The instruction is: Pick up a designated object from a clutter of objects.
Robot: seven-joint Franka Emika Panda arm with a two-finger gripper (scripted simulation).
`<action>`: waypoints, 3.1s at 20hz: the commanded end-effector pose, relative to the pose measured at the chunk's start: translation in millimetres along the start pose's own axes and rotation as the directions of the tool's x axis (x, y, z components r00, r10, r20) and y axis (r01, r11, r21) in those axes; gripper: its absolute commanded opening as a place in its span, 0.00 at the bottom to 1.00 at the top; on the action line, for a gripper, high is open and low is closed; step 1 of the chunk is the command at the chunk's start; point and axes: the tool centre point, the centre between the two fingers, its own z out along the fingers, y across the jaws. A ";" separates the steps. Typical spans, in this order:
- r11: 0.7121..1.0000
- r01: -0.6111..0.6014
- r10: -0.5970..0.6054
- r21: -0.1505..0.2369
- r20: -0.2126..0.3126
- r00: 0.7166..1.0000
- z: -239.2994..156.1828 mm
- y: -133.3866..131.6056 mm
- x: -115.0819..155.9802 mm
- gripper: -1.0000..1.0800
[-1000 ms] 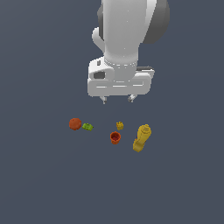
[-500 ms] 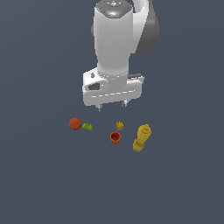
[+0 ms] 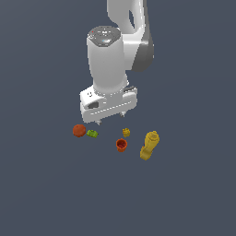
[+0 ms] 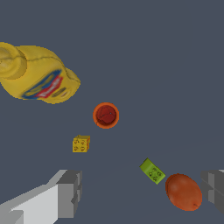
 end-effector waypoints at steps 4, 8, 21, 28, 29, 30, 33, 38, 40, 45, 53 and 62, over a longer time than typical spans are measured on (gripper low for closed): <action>0.994 0.107 -0.107 0.002 -0.002 0.994 23.3 14.2 -9.0 0.96; 0.983 0.183 -0.182 0.003 -0.003 0.983 39.9 24.0 -16.5 0.96; 0.908 0.418 -0.418 0.003 -0.005 0.908 92.3 52.7 -46.1 0.96; 0.845 0.535 -0.535 0.002 -0.005 0.845 119.3 65.8 -65.0 0.96; 0.834 0.551 -0.551 0.002 -0.005 0.834 123.1 67.6 -67.9 0.96; 0.824 0.567 -0.567 0.002 -0.005 0.824 126.9 69.3 -70.8 0.96; 0.790 0.613 -0.613 0.001 -0.004 0.790 137.9 74.1 -79.7 0.96; 0.739 0.673 -0.673 0.000 -0.002 0.739 153.1 80.4 -92.6 0.96; 0.722 0.692 -0.692 0.000 -0.001 0.722 157.8 82.2 -96.9 0.96; 0.690 0.724 -0.724 0.000 0.000 0.690 166.3 85.4 -104.7 0.96; 0.675 0.738 -0.738 0.000 0.001 0.675 170.2 86.8 -108.5 0.96; 0.674 0.739 -0.739 0.000 0.001 0.674 193.7 86.5 -109.5 0.96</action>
